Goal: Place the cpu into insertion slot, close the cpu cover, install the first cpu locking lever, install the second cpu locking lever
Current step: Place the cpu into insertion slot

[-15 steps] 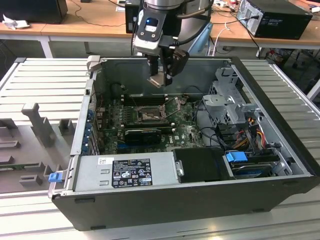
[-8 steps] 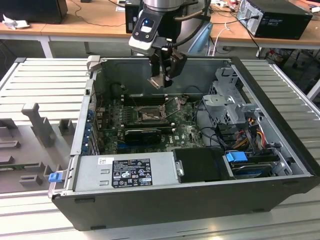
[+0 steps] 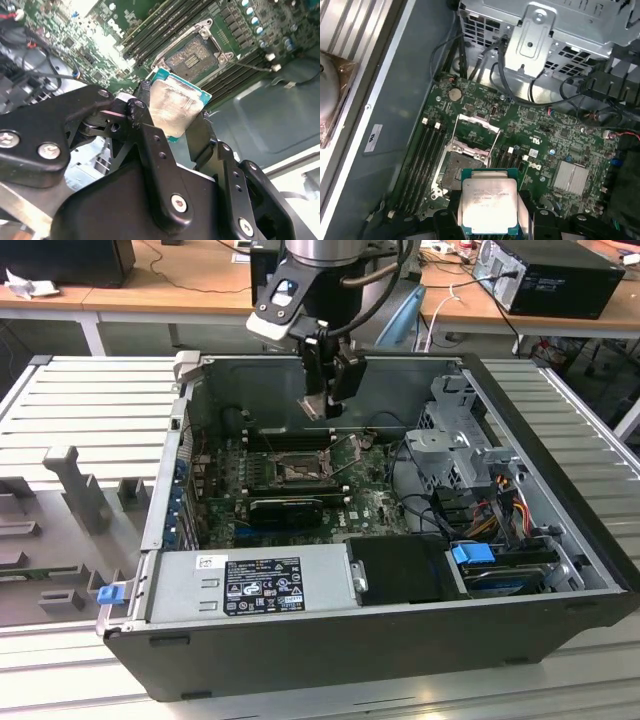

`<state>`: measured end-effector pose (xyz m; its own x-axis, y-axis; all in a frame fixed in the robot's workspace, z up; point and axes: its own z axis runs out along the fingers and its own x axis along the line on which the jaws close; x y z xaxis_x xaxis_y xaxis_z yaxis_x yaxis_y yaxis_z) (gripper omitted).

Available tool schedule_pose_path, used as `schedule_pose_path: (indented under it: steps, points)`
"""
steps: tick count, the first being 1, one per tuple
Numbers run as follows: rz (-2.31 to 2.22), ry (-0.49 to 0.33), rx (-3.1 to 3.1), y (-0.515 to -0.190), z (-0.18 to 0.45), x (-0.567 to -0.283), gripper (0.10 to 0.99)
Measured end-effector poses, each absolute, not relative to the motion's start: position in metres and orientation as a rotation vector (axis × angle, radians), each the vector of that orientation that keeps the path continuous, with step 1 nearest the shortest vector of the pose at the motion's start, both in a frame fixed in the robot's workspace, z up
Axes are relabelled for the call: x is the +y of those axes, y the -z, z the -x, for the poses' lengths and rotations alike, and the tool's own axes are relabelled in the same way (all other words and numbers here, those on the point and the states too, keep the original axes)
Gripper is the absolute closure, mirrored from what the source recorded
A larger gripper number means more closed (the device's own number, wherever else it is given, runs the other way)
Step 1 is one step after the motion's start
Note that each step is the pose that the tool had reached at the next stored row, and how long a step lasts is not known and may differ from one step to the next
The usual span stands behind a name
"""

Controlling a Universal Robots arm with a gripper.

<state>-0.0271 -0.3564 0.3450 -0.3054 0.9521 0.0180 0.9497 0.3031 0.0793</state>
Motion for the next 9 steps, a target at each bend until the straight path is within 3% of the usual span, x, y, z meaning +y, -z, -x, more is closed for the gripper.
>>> schedule_pose_path:
  steps: [9]
  points:
    - [-1.986, -0.113, 2.384, -0.3408, 0.0271, -0.3564, 0.557]
